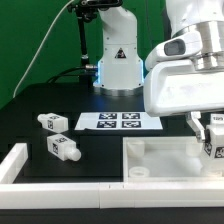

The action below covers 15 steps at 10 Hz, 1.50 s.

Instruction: Assemble one leg

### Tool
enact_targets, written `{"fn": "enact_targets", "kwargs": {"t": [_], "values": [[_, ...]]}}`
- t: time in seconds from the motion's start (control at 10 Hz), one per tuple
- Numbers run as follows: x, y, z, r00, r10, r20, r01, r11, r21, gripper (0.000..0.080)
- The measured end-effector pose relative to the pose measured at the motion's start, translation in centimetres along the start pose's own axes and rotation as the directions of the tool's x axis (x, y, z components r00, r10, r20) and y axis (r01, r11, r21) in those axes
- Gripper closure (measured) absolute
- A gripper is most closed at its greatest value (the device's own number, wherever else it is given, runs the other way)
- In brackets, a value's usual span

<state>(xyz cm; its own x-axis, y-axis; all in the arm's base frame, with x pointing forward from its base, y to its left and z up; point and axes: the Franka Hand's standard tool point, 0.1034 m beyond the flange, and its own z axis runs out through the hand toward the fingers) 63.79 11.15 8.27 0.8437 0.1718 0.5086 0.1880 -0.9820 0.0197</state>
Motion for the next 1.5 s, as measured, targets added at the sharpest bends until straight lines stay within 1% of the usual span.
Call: {"fn": "enact_targets", "kwargs": {"t": [0.2,0.3,0.6,0.7,0.8,0.9,1.0,1.1,1.2,1.3,1.4,1.5], "values": [[-0.1,0.8,0.3,0.998,0.002,-0.055,-0.004,0.999,-0.036,0.0512],[0.0,1.0,0.3,0.997,0.005,-0.083,-0.009,0.999,-0.048,0.0512],[-0.1,1.0,0.4,0.997,0.006,-0.079,-0.009,0.999,-0.046,0.0512],[-0.1,1.0,0.4,0.997,0.006,-0.078,-0.009,0.999,-0.046,0.0328],[-0.1,1.0,0.4,0.997,0.006,-0.078,-0.009,0.999,-0.046,0.0212],[-0.2,0.9,0.4,0.997,0.007,-0.073,-0.01,0.999,-0.044,0.0212],[-0.4,1.0,0.5,0.999,0.018,-0.034,-0.019,0.999,-0.026,0.0163],[-0.4,2.4,-0.1,0.998,0.064,0.003,-0.064,0.998,-0.015,0.0154],[-0.3,2.5,-0.4,0.991,0.128,0.035,-0.128,0.992,0.001,0.0154],[-0.7,1.5,-0.3,0.975,0.16,0.156,-0.169,0.985,0.045,0.0154],[-0.2,1.6,-0.5,0.946,0.188,0.265,-0.211,0.975,0.062,0.0151],[0.3,1.7,-0.5,0.918,0.209,0.336,-0.242,0.969,0.056,0.0151]]}}
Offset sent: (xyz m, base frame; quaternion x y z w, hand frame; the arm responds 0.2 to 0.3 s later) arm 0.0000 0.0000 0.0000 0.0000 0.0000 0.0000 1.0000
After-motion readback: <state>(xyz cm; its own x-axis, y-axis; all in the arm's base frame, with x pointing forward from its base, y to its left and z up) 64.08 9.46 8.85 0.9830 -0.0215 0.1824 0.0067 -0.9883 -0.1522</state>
